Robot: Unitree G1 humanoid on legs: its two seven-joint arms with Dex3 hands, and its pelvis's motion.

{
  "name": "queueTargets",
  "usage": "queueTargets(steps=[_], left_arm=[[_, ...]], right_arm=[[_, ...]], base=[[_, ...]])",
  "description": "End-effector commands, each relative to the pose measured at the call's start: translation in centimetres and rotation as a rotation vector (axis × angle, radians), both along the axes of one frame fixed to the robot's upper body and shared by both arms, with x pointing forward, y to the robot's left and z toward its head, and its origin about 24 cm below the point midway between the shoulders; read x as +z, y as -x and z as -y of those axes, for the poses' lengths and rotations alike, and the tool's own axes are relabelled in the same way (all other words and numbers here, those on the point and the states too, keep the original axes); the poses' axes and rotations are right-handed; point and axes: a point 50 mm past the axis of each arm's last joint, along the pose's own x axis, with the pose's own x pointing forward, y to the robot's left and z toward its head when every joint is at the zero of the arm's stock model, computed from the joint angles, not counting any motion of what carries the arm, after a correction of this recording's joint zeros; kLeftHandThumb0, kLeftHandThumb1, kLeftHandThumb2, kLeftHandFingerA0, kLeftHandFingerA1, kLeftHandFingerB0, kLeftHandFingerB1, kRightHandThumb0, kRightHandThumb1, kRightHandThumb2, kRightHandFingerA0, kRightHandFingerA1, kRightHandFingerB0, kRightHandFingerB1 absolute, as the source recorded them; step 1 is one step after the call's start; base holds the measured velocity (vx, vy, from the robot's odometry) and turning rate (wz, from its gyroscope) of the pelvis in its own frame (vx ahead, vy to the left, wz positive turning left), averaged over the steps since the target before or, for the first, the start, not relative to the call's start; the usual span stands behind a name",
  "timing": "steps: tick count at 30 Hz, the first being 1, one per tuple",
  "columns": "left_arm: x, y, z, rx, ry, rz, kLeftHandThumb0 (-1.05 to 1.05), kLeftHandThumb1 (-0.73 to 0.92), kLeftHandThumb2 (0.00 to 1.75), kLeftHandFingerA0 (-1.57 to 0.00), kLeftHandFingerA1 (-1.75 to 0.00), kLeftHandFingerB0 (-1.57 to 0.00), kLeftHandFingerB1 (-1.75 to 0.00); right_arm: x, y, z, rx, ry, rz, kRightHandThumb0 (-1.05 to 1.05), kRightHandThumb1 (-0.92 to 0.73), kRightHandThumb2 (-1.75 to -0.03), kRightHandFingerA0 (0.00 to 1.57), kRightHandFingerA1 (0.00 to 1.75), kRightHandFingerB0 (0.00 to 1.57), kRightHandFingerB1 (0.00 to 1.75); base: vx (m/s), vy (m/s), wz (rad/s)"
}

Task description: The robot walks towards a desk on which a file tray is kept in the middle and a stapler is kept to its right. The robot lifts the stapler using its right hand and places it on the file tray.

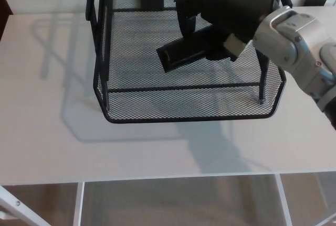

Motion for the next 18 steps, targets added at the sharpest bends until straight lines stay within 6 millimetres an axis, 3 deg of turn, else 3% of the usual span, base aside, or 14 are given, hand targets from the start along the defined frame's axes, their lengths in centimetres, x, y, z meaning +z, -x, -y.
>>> queueTargets(steps=[1,2,3,4,5,6,7,8,10,15,16,17,18], left_arm=[[-0.1,0.3,-0.1,0.006,-0.008,-0.025,-0.93,0.80,1.34,-0.36,-0.87,-0.10,-0.64],[-0.1,0.3,0.0,0.004,-0.009,-0.024,-0.95,0.92,1.07,-0.36,-0.99,-0.11,-0.76],[-0.1,0.3,0.0,0.003,-0.009,-0.024,-0.95,0.92,1.07,-0.36,-0.99,-0.11,-0.76],[-0.1,0.3,0.0,0.004,-0.010,-0.021,-0.96,0.79,1.33,-0.41,-0.92,-0.13,-0.72],[-0.1,0.4,0.0,0.001,-0.013,-0.025,-0.96,0.80,1.34,-0.39,-0.90,-0.13,-0.71],[-0.1,0.4,0.0,-0.001,-0.014,-0.027,-0.96,0.80,1.34,-0.39,-0.90,-0.13,-0.71],[-0.1,0.4,0.0,-0.003,-0.014,-0.028,-0.91,0.79,1.33,-0.37,-0.88,-0.09,-0.65],[-0.1,0.4,0.0,-0.003,-0.009,-0.028,-0.88,0.78,1.32,-0.37,-0.88,-0.08,-0.62],[-0.1,0.5,0.0,-0.004,0.003,-0.018,-0.91,0.79,1.34,-0.35,-0.87,-0.09,-0.63],[-0.1,0.5,0.0,-0.010,0.003,-0.023,-0.92,0.80,1.34,-0.34,-0.86,-0.09,-0.64],[-0.1,0.6,0.0,-0.009,0.006,-0.024,-0.94,0.92,1.04,-0.33,-0.94,0.00,-0.65],[-0.1,0.7,-0.1,-0.010,0.005,-0.023,-0.94,0.92,1.04,-0.33,-0.94,0.00,-0.65],[-0.1,0.7,-0.1,-0.009,0.004,-0.024,-0.93,0.79,1.33,-0.41,-0.90,-0.10,-0.67]], right_arm=[[-1.7,0.4,0.2,-0.013,-0.036,-0.085,-0.18,-0.66,-0.91,0.82,1.71,0.70,1.50],[-1.6,0.3,0.2,-0.029,-0.042,-0.082,-0.25,-0.73,-0.69,0.81,1.55,0.59,0.69],[-1.5,0.3,0.2,-0.036,-0.044,-0.080,-0.25,-0.73,-0.69,0.81,1.55,0.59,0.69],[-1.2,0.1,0.2,-0.067,-0.011,-0.101,-0.37,-0.72,-0.61,0.59,0.75,0.23,0.28],[-0.7,-0.3,0.3,-0.120,0.039,-0.120,-0.43,-0.67,-0.60,0.39,0.51,0.13,0.28],[-0.6,-0.3,0.4,-0.124,0.041,-0.115,-0.43,-0.67,-0.60,0.39,0.51,0.13,0.28],[-0.4,-0.3,0.3,-0.137,0.061,-0.113,-0.51,-0.65,-0.62,0.15,0.44,0.06,0.23],[0.3,-0.6,0.4,-0.176,0.125,-0.108,-0.89,-0.54,-0.85,0.00,0.11,0.00,0.09],[1.6,-0.9,0.7,-0.233,0.189,-0.082,-0.95,-0.55,-0.86,0.00,0.14,0.00,0.03],[4.0,-1.4,1.6,-0.247,0.092,-0.106,-0.97,-0.55,-0.82,0.00,0.09,0.00,0.00],[4.3,-1.5,1.5,-0.243,0.080,-0.101,-1.00,-0.57,-0.83,0.00,0.05,0.00,0.00],[4.5,-1.6,1.5,-0.243,0.081,-0.099,-1.00,-0.57,-0.83,0.00,0.05,0.00,0.00],[4.9,-1.5,1.4,-0.237,0.092,-0.081,-1.04,-0.60,-0.86,0.00,0.09,0.00,0.00]], base=[[0.00,0.000,0.00],[0.00,0.000,0.00],[0.00,0.000,0.00],[0.00,0.000,0.00],[0.00,0.000,0.00],[0.00,0.000,0.00],[0.00,0.000,0.00],[0.00,0.000,0.00],[0.00,0.000,0.00],[0.00,0.000,0.00],[0.00,0.000,0.00],[0.00,0.000,0.00],[0.00,0.000,0.00]])
